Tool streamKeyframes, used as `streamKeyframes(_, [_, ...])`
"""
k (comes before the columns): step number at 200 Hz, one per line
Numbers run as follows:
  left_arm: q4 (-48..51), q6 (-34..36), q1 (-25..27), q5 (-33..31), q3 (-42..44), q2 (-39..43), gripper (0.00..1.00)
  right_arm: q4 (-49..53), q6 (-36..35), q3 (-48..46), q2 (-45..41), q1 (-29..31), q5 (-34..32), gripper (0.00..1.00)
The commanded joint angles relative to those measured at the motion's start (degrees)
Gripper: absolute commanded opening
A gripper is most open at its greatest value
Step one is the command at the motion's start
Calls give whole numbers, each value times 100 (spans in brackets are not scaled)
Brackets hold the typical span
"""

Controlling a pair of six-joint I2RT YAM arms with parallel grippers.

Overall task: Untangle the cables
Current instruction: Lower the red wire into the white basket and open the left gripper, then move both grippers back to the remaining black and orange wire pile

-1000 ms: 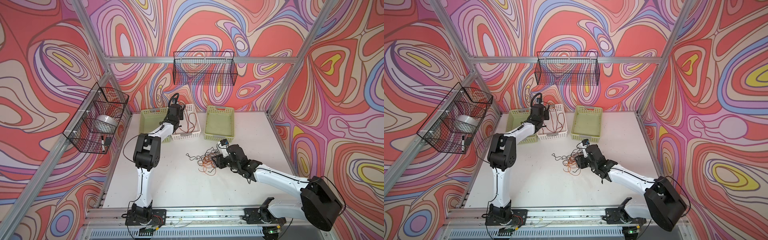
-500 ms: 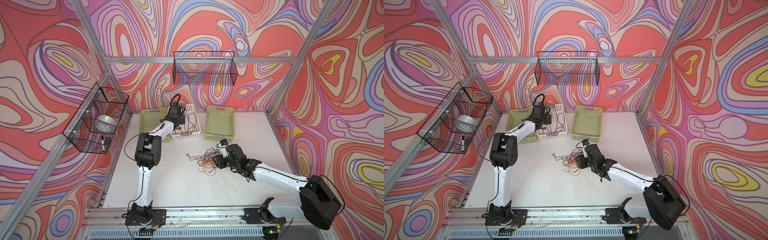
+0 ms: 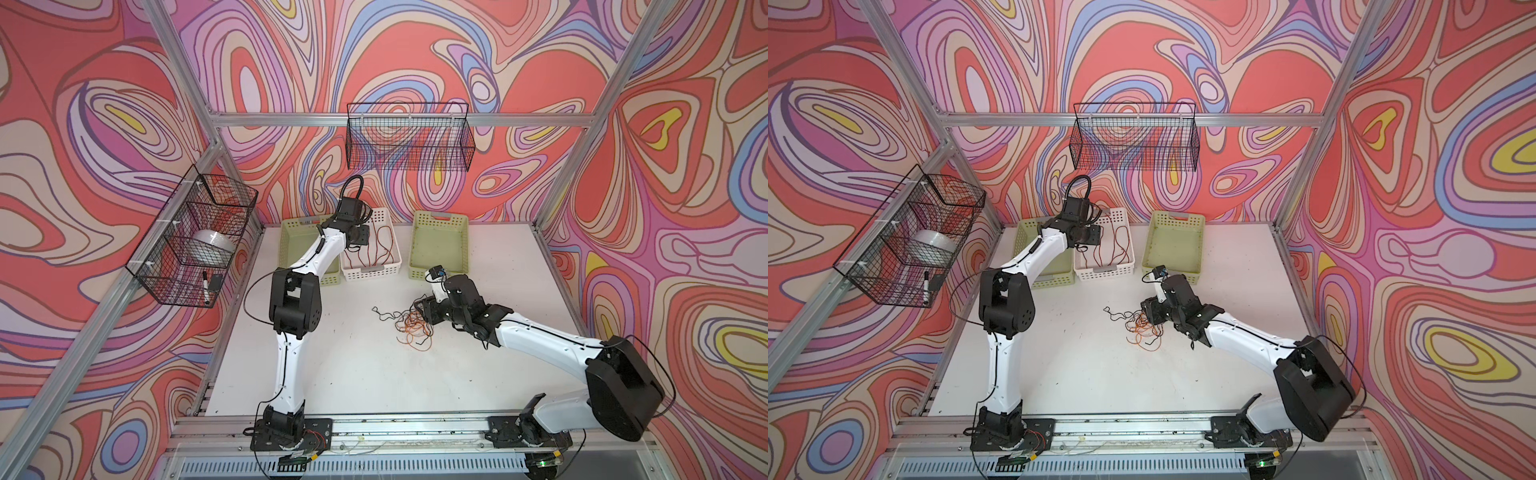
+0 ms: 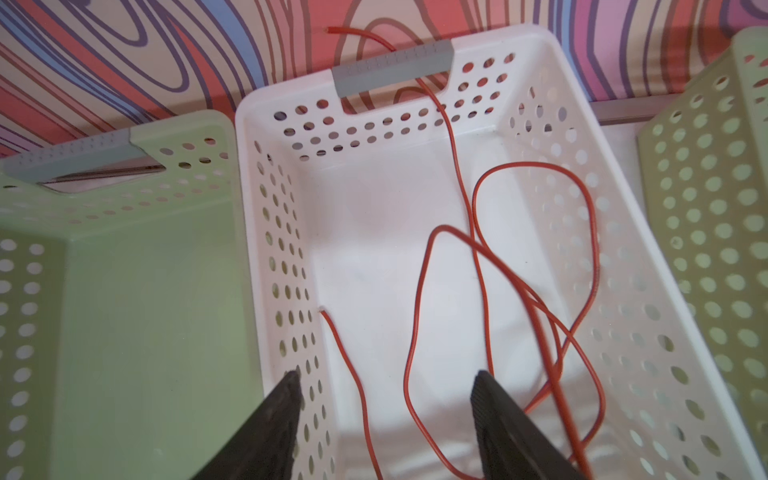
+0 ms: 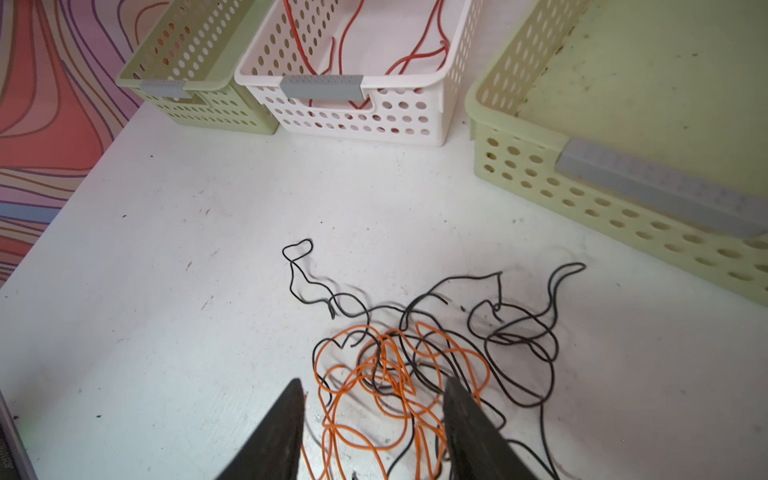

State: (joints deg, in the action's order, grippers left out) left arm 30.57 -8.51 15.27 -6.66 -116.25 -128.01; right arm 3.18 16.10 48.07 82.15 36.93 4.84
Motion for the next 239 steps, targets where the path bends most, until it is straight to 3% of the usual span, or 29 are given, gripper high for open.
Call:
streamKeyframes(1, [459, 127, -24, -16, 95, 208, 67, -24, -14, 268, 218, 25, 159, 55])
streamKeyframes(65, [793, 403, -33, -152, 31, 790, 68, 469, 166, 683, 686, -71, -30, 53])
streamKeyframes(120, [-589, 702, 15, 551, 2232, 2435, 71, 983, 309, 593, 630, -256, -99, 46])
streamKeyframes(178, [-582, 1316, 712, 969, 3677, 3429, 69, 1326, 68, 392, 402, -255, -198, 43])
streamKeyframes(212, [-811, 710, 1223, 1142, 4567, 3904, 66, 1467, -3, 398, 408, -256, -271, 43])
streamKeyframes(239, [-631, -415, 1438, 877, 4999, 3971, 64, 1470, -114, 387, 319, -256, -247, 43])
